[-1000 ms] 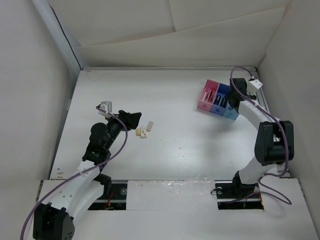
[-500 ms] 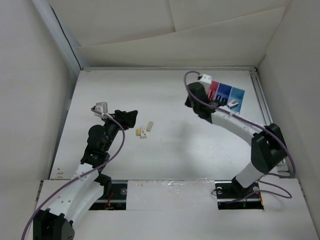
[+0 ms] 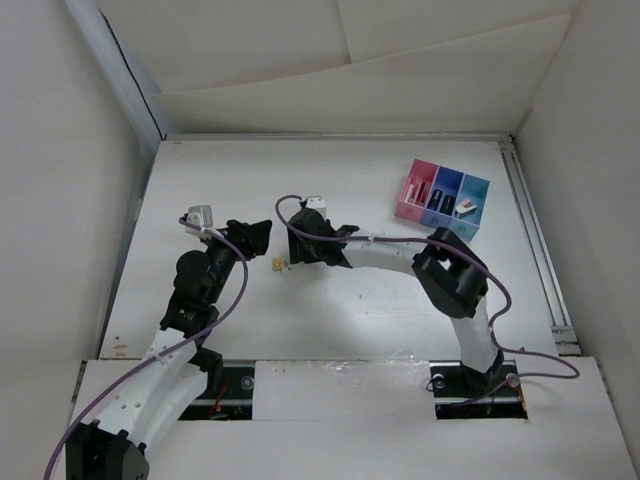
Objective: Sort the stationery into containers
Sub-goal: Pick up the stationery from the center of the board.
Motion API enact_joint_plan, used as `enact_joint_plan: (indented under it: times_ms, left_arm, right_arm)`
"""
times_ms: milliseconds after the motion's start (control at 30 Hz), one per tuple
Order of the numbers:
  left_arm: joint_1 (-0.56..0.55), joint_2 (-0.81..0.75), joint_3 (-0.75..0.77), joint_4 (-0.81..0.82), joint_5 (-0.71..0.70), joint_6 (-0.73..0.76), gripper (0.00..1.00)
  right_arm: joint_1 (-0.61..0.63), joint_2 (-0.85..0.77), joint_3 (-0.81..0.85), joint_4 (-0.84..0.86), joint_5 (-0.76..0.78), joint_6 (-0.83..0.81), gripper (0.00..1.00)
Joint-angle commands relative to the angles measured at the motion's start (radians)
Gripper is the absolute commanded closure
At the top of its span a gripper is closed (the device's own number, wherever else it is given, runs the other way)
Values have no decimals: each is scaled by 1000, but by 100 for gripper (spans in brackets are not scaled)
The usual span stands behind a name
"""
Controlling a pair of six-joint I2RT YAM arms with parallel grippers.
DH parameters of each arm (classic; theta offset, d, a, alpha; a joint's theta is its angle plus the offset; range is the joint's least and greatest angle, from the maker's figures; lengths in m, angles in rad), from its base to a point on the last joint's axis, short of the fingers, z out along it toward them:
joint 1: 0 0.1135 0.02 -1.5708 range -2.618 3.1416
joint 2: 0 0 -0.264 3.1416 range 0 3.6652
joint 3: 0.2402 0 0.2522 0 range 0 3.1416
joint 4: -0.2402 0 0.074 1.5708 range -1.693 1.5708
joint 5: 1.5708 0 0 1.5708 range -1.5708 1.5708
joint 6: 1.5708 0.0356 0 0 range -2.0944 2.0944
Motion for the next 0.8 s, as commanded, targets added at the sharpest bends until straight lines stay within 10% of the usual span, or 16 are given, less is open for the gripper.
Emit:
enact_joint_plan:
  times_ms: [0, 767]
  left_arm:
    - [-3, -13, 26, 26, -7, 7, 31]
    - [-3, -22, 26, 26, -7, 7, 31]
  right_arm:
    - [-5, 25, 74, 12, -14, 50, 32]
    - [-55, -13, 86, -69, 289, 125, 95]
